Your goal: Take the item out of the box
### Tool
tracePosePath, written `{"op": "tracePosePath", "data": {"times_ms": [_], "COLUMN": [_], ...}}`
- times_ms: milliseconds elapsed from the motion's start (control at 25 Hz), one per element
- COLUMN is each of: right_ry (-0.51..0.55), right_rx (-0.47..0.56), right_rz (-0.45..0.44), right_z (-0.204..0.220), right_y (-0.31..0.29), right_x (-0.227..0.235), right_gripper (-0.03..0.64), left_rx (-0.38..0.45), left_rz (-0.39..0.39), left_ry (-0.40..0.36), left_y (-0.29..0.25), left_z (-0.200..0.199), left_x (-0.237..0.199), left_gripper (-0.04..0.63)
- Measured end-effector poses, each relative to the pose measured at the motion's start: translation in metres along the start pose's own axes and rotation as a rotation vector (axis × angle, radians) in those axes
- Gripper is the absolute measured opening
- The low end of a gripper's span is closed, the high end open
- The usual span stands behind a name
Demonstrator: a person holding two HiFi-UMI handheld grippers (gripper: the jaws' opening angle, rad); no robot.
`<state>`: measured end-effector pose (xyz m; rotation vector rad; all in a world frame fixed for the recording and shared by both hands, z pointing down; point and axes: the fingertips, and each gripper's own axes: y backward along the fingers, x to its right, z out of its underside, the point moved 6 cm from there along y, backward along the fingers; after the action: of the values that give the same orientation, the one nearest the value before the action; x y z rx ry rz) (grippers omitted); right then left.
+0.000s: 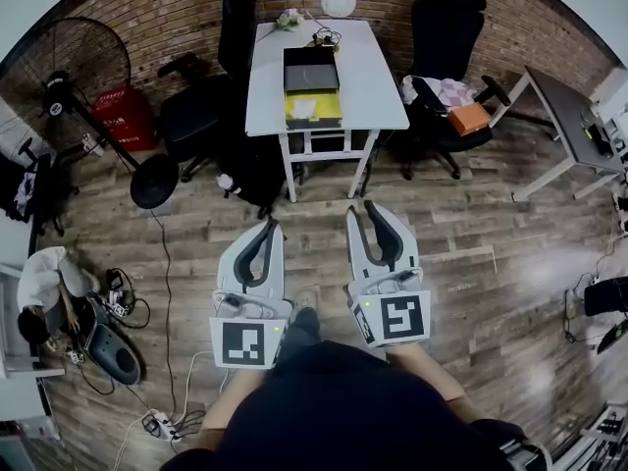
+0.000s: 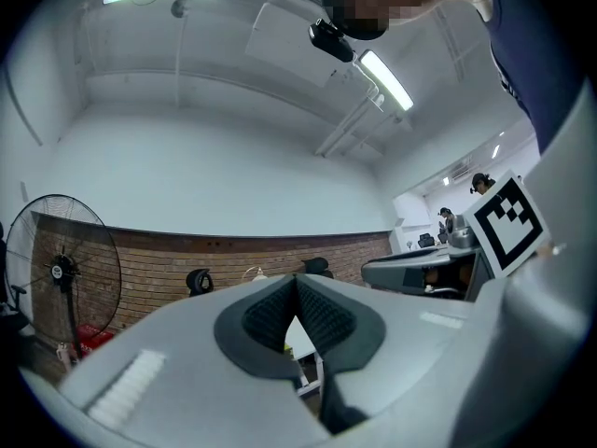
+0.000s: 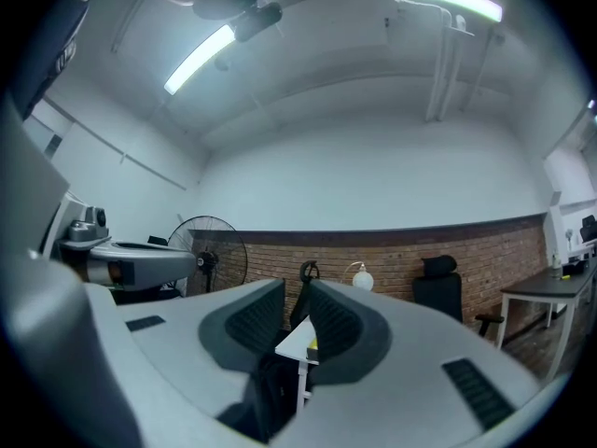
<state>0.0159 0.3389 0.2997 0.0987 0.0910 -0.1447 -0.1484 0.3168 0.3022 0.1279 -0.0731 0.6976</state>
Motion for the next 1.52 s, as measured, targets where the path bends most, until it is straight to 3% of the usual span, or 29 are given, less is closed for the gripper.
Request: {"op": "tracePosePath", "data": {"times_ms": [560, 1520], "right_ry": [-0.003, -0.006], "right_rx": [-0.022, -0.043], "right_rz": [0.092, 0.092], "right_z": [0.021, 0.032], "right_y": [-0.103, -0.134], "right_x": [0.03, 0.029], "right_gripper": [0.08, 0.08], "left_rx": [0.014, 0.005], "left_rz": [0.11, 0.096], "left_ry": [0.005, 0.039], "left_y": [-0.107, -0.123], "left_z": [0.024, 0.042], "left_x": [-0.062, -0.087], "left_gripper": [0.011, 0.011]}}
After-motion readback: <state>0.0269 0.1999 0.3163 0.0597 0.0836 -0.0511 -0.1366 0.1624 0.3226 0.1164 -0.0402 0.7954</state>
